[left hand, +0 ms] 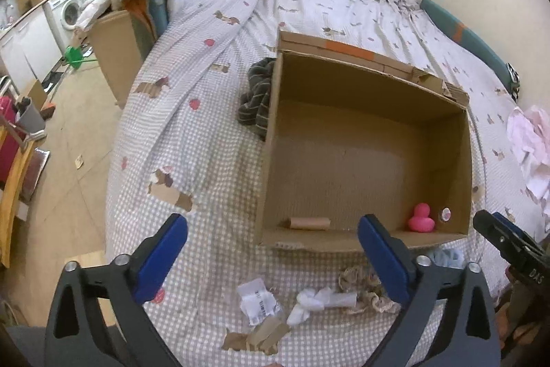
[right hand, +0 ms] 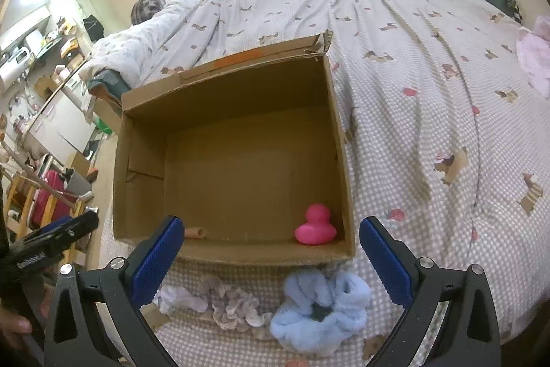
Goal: Organize soft objects
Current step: 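Grasp the light-blue fluffy scrunchie with the right tool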
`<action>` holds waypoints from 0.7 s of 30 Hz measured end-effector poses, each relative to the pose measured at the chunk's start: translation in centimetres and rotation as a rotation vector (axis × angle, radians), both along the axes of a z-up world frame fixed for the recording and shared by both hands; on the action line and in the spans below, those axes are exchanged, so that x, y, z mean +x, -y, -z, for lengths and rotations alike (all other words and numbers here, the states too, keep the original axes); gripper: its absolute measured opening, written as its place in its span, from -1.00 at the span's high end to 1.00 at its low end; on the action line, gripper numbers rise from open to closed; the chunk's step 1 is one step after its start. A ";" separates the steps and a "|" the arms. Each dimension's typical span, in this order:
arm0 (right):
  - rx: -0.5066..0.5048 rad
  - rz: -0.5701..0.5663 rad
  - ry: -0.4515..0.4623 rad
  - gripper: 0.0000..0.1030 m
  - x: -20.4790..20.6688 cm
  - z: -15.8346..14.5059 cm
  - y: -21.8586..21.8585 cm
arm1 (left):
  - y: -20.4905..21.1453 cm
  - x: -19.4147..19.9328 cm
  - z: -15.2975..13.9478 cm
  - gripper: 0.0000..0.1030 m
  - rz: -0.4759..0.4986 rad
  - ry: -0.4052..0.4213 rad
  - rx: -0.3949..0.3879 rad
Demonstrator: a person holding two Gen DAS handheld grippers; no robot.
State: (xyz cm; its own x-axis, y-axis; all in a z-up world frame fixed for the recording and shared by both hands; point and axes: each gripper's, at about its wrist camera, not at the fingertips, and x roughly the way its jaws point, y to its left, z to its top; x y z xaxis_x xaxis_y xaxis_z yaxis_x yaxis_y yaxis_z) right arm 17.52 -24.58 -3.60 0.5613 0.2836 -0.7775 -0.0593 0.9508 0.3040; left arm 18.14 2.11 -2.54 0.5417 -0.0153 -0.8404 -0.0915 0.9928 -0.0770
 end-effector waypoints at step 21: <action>-0.028 0.004 -0.017 -1.00 -4.7 0.3 2.0 | -0.4 -5.6 0.4 -0.99 0.006 -0.007 0.073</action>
